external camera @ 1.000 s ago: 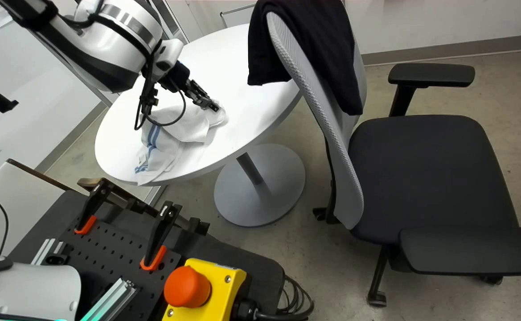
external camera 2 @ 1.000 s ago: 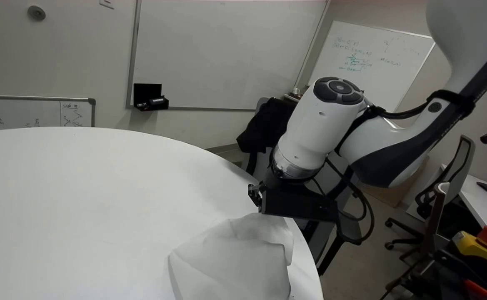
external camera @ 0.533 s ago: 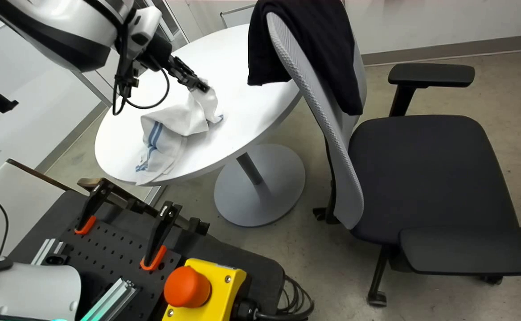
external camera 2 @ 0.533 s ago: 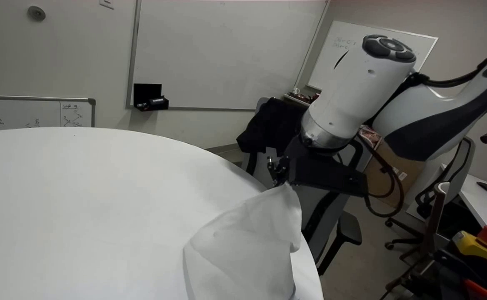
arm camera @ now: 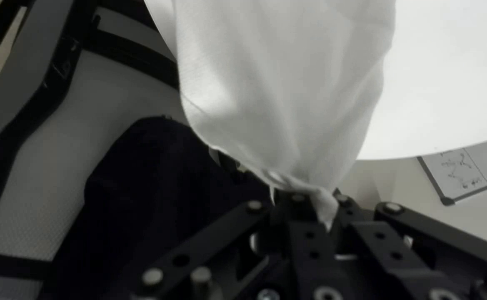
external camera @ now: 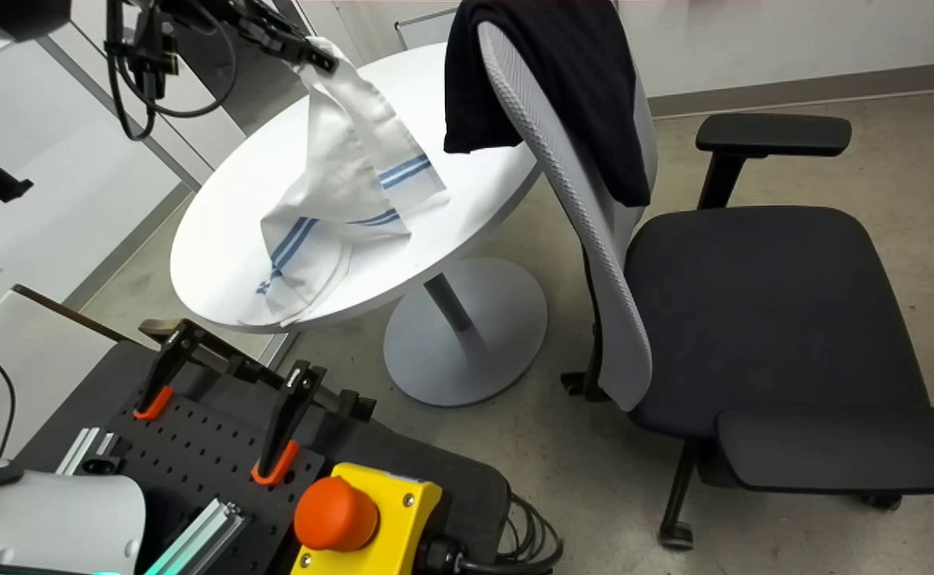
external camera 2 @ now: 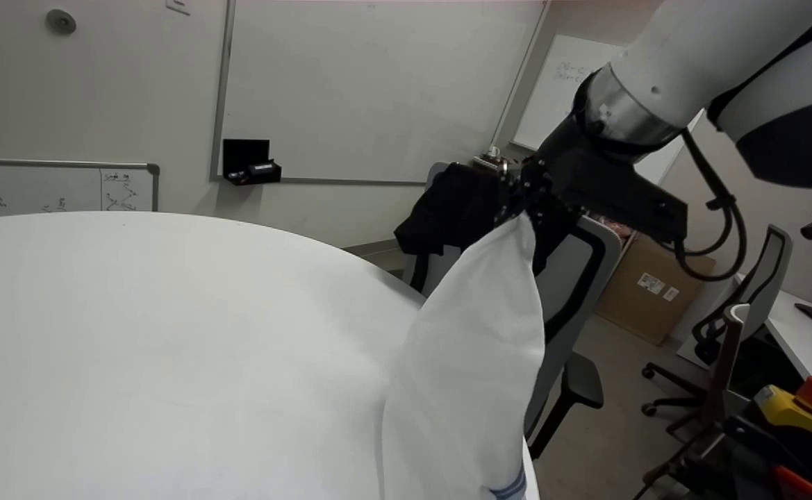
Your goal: Pick the cloth and put it on the back rest of the chair
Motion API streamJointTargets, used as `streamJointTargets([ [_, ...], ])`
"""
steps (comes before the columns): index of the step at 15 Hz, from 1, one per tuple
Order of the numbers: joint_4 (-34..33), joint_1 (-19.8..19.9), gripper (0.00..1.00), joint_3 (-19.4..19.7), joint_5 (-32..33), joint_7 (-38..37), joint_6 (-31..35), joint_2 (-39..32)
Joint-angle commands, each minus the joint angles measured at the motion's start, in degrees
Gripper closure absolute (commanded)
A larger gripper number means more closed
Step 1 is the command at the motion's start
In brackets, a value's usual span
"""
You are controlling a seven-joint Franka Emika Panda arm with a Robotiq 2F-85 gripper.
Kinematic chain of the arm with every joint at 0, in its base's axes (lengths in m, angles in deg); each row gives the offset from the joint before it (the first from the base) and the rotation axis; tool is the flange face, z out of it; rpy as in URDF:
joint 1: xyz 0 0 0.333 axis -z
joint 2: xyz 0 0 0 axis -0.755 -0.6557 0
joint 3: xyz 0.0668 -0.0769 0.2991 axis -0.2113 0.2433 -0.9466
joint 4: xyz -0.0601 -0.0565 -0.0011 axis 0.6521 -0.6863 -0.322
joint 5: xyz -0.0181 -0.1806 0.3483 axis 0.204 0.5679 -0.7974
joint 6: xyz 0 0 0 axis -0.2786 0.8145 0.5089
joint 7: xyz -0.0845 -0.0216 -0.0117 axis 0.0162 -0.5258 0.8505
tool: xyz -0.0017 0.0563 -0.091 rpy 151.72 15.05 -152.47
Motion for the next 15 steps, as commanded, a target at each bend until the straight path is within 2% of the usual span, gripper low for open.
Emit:
streamJointTargets([
  [1,3.11,0.22,0.99,0.18,0.53,-0.29,-0.49,9.89],
  [10,1.58,1.20,0.99,1.20,-2.19,0.73,-1.76,21.80],
  [15,0.59,1.60,0.99,3.80,-7.56,5.30,-1.89,24.60],
])
